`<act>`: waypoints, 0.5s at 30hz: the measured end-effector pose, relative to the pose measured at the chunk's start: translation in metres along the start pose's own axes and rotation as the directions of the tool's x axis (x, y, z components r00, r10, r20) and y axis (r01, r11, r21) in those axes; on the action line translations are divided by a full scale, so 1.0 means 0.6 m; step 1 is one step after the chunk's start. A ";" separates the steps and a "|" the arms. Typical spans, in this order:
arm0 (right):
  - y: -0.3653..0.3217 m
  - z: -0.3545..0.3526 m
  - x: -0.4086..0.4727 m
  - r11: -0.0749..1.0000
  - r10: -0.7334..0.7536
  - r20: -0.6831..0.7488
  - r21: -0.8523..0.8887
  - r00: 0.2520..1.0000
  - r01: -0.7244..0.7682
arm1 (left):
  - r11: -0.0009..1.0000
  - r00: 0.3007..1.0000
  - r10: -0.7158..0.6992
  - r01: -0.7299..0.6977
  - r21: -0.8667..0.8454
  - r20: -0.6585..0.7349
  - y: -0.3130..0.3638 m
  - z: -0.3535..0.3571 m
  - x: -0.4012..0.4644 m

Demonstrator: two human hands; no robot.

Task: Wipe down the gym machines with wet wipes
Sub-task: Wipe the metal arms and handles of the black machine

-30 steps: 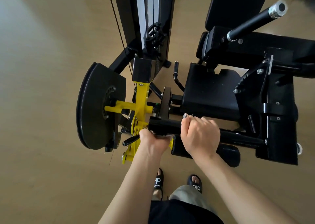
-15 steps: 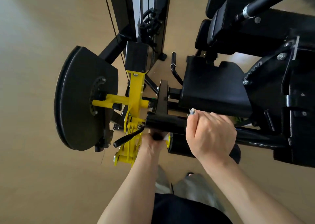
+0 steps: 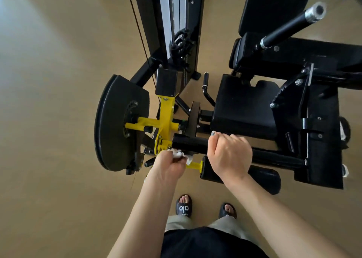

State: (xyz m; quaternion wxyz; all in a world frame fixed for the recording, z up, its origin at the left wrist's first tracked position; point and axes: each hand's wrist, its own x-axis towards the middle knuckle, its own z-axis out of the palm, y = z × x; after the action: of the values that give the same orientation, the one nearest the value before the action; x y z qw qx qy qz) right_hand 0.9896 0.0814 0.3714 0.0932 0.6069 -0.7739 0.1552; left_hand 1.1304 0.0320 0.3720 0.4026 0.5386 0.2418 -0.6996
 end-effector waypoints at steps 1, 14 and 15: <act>-0.001 -0.002 0.001 1.000 0.002 0.011 -0.002 1.000 -0.001 | 1.000 0.999 0.018 -0.019 0.022 0.034 0.001 0.003 -0.013; -0.001 -0.015 -0.005 0.997 0.031 0.028 0.066 0.999 -0.032 | 0.194 0.694 0.613 -0.595 0.780 0.377 -0.016 -0.028 -0.091; -0.002 -0.016 -0.006 0.997 0.032 0.020 0.072 0.999 -0.033 | -0.115 0.561 0.581 -0.661 0.742 0.590 -0.014 -0.035 -0.091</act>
State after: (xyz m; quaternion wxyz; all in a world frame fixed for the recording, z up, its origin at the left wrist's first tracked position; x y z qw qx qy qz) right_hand 0.9910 0.0876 0.3795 0.0615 0.5985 -0.7785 0.1791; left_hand 1.1405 0.0694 0.4168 0.2889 0.6813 -0.5123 -0.4358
